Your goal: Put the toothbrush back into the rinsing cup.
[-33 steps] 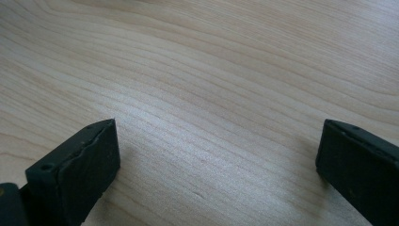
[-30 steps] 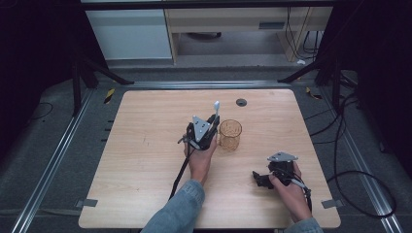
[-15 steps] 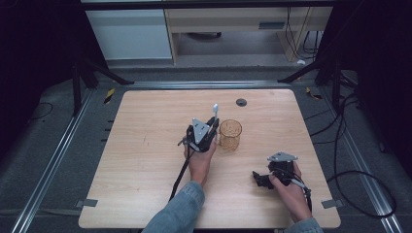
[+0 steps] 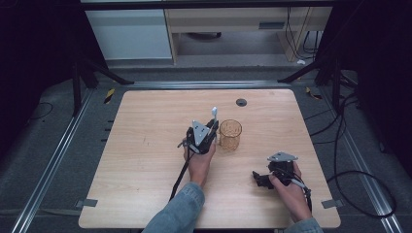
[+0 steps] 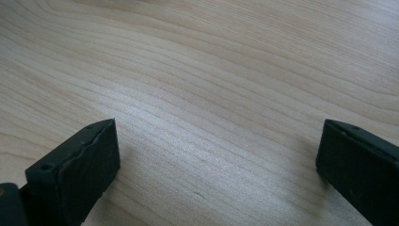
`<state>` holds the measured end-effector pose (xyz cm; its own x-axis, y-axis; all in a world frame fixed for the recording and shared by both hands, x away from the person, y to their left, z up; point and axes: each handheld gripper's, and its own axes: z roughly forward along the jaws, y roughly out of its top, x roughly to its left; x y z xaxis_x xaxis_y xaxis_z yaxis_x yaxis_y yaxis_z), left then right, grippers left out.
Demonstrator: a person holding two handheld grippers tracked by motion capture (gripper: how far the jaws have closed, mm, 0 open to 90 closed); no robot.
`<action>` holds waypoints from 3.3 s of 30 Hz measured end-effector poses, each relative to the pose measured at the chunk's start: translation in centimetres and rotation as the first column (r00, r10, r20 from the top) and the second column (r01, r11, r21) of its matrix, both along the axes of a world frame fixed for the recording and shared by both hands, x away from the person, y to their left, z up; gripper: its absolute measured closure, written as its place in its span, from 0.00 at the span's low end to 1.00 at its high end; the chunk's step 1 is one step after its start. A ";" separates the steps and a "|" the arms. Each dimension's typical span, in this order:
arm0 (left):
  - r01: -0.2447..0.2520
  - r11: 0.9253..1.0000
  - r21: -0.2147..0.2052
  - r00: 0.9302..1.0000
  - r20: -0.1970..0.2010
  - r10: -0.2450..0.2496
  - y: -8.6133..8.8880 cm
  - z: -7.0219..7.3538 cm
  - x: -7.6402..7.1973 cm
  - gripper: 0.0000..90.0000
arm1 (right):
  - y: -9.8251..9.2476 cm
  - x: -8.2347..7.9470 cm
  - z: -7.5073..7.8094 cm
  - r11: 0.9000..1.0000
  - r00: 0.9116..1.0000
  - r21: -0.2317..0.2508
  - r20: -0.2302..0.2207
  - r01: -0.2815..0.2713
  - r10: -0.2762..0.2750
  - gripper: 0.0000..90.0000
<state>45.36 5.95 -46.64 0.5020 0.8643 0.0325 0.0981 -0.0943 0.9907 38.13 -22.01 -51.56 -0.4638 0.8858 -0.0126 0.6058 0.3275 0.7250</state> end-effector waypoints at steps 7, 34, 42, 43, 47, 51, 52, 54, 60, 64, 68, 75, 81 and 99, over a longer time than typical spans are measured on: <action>-0.002 1.000 0.006 1.000 -0.005 0.002 0.0 -0.2 -0.1 0.87 | 0.0 0.0 0.0 1.000 1.000 0.003 -0.001 0.000 0.000 0.01; -0.002 1.000 0.027 1.000 -0.020 0.003 0.0 -0.4 -0.1 0.86 | 0.0 0.0 0.0 1.000 1.000 0.008 -0.007 0.004 -0.004 0.01; -0.007 1.000 0.028 1.000 -0.027 0.007 0.0 -0.5 -0.1 0.83 | 0.1 0.0 0.0 1.000 1.000 0.008 -0.006 0.004 -0.004 0.00; -0.007 1.000 0.024 1.000 -0.028 0.008 0.0 -0.5 -0.1 0.83 | 0.0 0.0 0.0 1.000 1.000 0.009 -0.006 0.004 -0.004 0.01; -0.010 1.000 0.024 1.000 -0.028 0.011 0.1 -0.5 -0.1 0.81 | 0.1 0.0 0.0 1.000 1.000 0.008 -0.006 0.005 -0.005 0.01; -0.012 1.000 0.022 1.000 -0.028 0.013 0.1 -0.5 -0.1 0.79 | 0.1 0.0 0.0 1.000 1.000 0.009 -0.007 0.005 -0.005 0.00; -0.013 1.000 0.022 0.999 -0.030 0.014 0.2 -0.5 -0.1 0.78 | 0.1 0.0 0.0 1.000 1.000 0.009 -0.007 0.005 -0.005 0.00; -0.014 1.000 0.022 0.999 -0.032 0.015 0.2 -0.5 0.0 0.77 | 0.1 0.0 0.0 1.000 1.000 0.009 -0.007 0.005 -0.005 0.00; -0.009 1.000 0.020 0.999 -0.040 0.010 0.2 -0.5 -0.1 0.73 | 0.1 0.0 0.0 1.000 1.000 0.009 -0.007 0.005 -0.005 0.01; -0.009 1.000 0.023 0.999 -0.036 0.010 0.2 -0.4 -0.1 0.72 | 0.1 0.0 0.0 1.000 1.000 0.008 -0.007 0.005 -0.005 0.00; -0.007 1.000 0.029 0.999 -0.039 0.008 0.3 -0.4 -0.1 0.70 | 0.1 0.0 0.0 1.000 1.000 0.009 -0.007 0.005 -0.005 0.00; -0.004 0.999 0.039 0.999 -0.037 0.005 0.2 -0.3 -0.2 0.68 | 0.1 0.0 0.0 1.000 1.000 0.008 -0.007 0.005 -0.005 0.00; -0.004 0.999 0.047 0.999 -0.040 0.006 0.2 -0.1 -0.4 0.62 | 0.1 0.0 0.0 1.000 1.000 0.008 -0.007 0.004 -0.004 0.00; 0.046 0.994 0.100 0.998 -0.048 -0.041 0.5 0.4 -1.0 0.42 | 0.1 0.0 0.0 1.000 1.000 0.007 -0.005 0.001 -0.001 0.00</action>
<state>44.37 6.49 -46.23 0.5422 0.8349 0.0948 0.1372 -0.1993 0.9703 38.11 -21.96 -51.51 -0.4631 0.8863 -0.0042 0.6100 0.3221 0.7240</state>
